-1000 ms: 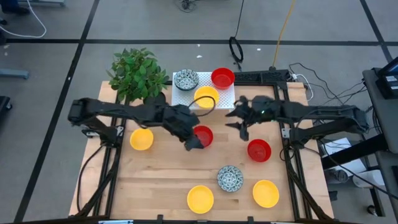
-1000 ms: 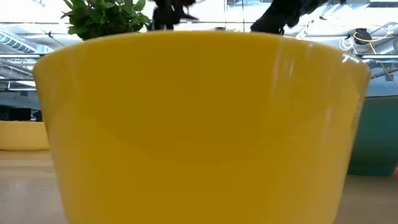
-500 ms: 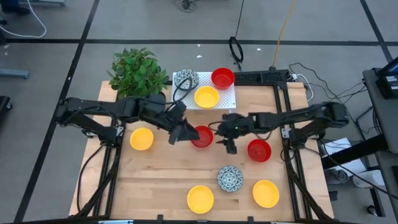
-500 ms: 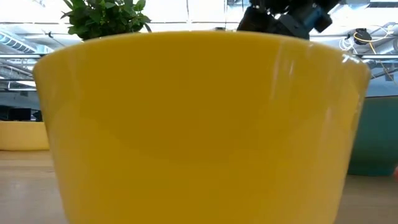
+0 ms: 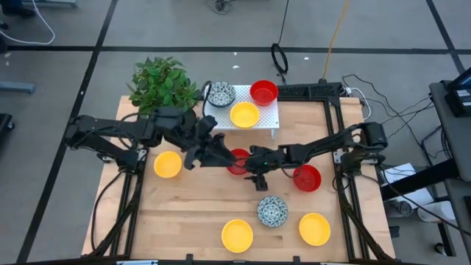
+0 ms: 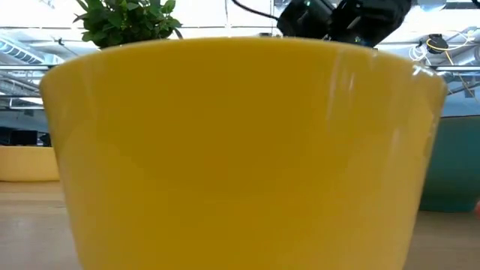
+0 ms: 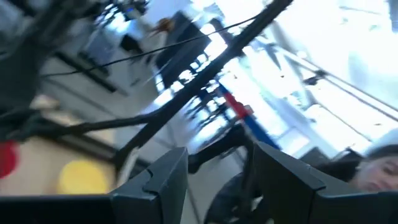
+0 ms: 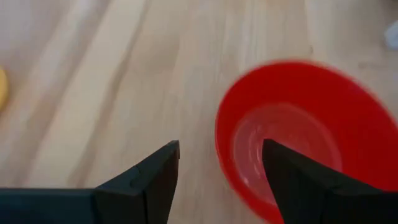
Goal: Pick & Place Mini bowls
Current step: Stack the red bowl on top of the red bowl on the shelf
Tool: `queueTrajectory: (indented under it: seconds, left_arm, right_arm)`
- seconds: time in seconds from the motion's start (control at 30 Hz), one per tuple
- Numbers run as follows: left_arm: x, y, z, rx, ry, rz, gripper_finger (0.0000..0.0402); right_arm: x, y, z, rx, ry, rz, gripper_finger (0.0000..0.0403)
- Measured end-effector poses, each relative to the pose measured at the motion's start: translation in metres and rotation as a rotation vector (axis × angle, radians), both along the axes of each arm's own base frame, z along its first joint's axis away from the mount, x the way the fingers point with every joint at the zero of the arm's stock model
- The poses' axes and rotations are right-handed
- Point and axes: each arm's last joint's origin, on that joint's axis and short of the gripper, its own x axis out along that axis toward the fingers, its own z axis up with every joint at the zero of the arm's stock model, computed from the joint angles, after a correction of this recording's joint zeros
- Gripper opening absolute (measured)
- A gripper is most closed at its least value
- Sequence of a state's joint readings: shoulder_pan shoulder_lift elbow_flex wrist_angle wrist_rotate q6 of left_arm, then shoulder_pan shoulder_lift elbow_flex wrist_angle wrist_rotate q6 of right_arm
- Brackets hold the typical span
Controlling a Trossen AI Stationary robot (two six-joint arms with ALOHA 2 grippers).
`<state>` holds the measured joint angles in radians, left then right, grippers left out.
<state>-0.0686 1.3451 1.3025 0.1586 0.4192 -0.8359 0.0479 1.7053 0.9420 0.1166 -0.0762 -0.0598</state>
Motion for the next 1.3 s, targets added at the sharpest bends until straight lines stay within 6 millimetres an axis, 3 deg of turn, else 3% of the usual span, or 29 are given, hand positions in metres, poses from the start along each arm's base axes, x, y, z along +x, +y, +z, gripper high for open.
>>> queueTrajectory:
  seconds: [0.17,0.37,0.5,0.73,0.87,1.03,1.3]
  left_arm:
    - [-0.003,-0.007,0.013,-0.021,-0.138,-0.026,0.0186]
    - [-0.008,-0.015,0.024,0.005,-0.275,-0.047,0.0186]
    - [-0.009,-0.019,0.024,0.035,-0.295,-0.089,0.0186]
    - [-0.011,-0.025,0.024,0.057,-0.309,-0.133,0.0186]
    - [-0.011,-0.025,0.024,0.072,-0.319,-0.128,0.0186]
    - [-0.011,-0.026,0.024,0.075,-0.320,-0.144,0.0186]
    - [-0.012,-0.027,0.022,0.111,-0.330,-0.194,0.0186]
  right_arm:
    - [0.003,0.000,-0.019,-0.006,0.050,0.005,0.0211]
    - [0.006,0.000,-0.028,-0.042,0.051,0.038,0.0187]
    - [0.006,0.000,-0.028,-0.055,0.050,0.048,0.0141]
    - [0.005,0.000,-0.029,-0.038,0.077,0.037,0.0014]
    - [0.002,0.004,-0.024,-0.004,0.091,0.014,0.0008]
    - [-0.006,0.017,0.010,0.048,0.004,0.014,0.0002]
    - [-0.039,0.026,0.093,0.078,-0.267,-0.081,0.0001]
